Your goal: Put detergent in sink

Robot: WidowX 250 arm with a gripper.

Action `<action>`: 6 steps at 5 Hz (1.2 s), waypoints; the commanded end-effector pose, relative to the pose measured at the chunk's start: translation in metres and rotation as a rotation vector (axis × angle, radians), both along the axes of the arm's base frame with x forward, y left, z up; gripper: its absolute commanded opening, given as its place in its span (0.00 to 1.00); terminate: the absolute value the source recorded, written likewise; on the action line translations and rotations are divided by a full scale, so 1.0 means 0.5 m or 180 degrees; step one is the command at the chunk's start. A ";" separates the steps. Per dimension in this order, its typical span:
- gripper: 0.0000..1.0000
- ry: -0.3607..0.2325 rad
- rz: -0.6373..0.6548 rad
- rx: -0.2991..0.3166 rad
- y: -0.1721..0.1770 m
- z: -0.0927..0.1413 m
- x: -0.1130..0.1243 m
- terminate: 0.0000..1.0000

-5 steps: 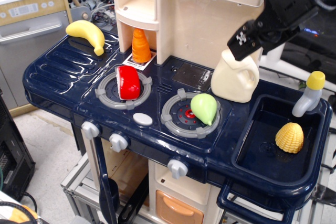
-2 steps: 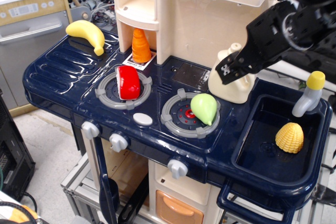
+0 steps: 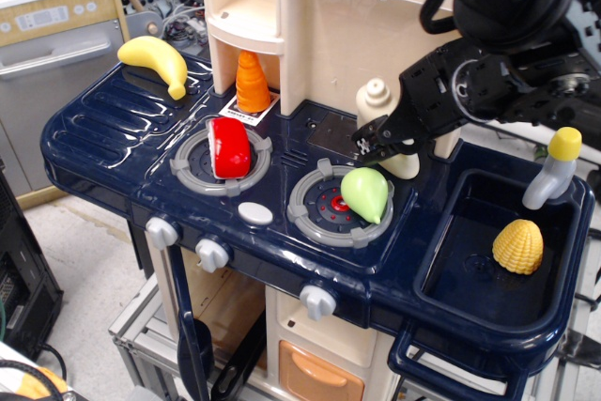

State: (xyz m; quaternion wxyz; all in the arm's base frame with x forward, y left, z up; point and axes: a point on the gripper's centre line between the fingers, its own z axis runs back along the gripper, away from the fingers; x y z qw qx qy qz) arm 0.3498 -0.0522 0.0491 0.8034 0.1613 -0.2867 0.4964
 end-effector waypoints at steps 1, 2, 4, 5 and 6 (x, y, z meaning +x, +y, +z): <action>0.00 -0.0158 -0.0086 -0.0033 0.024 0.015 0.053 0.00; 0.00 0.0025 0.0002 0.0002 -0.001 0.064 0.056 0.00; 0.00 0.0151 0.0278 0.0043 -0.076 0.143 0.068 0.00; 0.00 0.0041 0.0615 -0.0063 -0.118 0.131 0.060 0.00; 0.00 0.0104 0.0839 -0.0071 -0.157 0.105 0.028 0.00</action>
